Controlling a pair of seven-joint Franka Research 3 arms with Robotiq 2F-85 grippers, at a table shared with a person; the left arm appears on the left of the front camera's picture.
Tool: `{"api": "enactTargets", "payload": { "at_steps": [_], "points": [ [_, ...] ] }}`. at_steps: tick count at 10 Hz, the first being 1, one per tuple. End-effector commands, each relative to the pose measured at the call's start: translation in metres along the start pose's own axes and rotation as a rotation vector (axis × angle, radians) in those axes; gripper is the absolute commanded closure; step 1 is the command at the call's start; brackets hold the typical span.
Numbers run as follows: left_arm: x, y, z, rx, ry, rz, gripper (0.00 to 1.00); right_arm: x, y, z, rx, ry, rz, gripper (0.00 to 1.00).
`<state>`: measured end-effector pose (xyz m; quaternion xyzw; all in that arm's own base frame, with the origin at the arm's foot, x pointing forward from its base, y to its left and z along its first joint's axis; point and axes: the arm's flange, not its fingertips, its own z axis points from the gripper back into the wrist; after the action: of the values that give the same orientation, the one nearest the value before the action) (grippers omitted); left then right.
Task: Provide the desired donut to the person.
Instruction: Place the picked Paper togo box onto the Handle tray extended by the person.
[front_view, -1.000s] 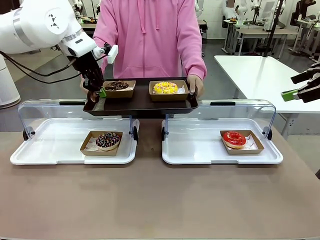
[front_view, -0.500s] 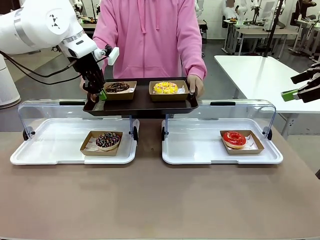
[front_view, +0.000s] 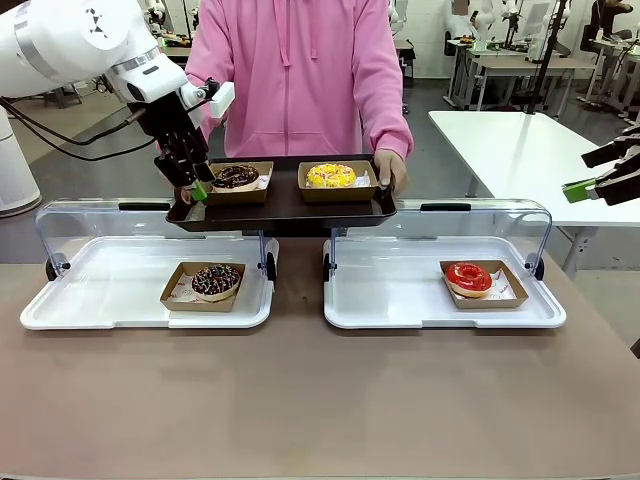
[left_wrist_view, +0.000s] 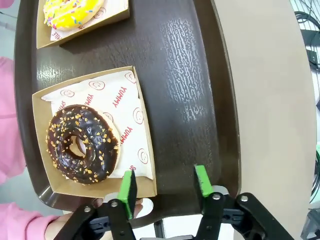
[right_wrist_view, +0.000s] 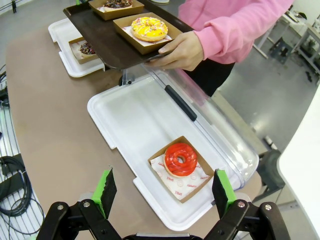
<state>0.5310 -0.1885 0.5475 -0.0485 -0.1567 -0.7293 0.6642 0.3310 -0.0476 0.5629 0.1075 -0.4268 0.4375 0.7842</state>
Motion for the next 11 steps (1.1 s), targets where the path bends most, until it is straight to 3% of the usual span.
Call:
{"api": "enactTargets", "payload": {
  "at_steps": [1, 7, 11],
  "points": [
    [-0.003, 0.000, 0.009, -0.025, -0.035, 0.003, 0.00, -0.001, 0.000, -0.001, -0.002, 0.007, -0.001, 0.00],
    [-0.017, -0.005, 0.024, -0.067, -0.090, 0.046, 0.00, -0.001, 0.000, -0.001, -0.002, 0.007, -0.001, 0.00],
    [-0.012, -0.002, 0.018, -0.055, -0.047, 0.052, 0.00, -0.001, 0.000, -0.001, -0.002, 0.007, -0.001, 0.00]
  ]
}}
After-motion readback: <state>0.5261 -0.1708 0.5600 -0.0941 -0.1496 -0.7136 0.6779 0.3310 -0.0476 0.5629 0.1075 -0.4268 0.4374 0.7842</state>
